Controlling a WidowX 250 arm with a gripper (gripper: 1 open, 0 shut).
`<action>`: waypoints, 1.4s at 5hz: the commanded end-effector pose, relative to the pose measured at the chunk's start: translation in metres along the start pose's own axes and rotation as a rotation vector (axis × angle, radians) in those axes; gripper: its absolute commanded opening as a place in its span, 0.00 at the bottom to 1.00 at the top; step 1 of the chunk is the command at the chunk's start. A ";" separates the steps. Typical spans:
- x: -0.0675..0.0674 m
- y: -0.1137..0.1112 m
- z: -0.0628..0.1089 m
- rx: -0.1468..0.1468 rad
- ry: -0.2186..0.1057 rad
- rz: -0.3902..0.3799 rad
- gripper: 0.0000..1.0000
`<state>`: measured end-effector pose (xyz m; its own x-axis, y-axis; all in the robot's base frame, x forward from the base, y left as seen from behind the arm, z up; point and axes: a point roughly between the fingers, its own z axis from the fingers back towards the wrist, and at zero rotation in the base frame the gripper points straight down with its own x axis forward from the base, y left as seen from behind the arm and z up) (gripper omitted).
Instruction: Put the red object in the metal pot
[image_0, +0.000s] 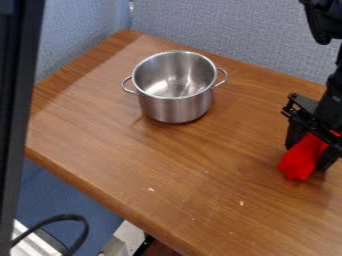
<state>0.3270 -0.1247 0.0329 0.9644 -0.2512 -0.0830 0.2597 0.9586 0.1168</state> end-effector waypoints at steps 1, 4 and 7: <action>0.004 0.007 0.014 0.002 -0.038 0.015 0.00; 0.005 0.013 0.021 -0.001 -0.045 0.042 0.00; 0.006 0.021 0.030 -0.006 -0.060 0.067 0.00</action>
<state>0.3270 -0.1118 0.0342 0.9730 -0.2022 -0.1111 0.2155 0.9685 0.1245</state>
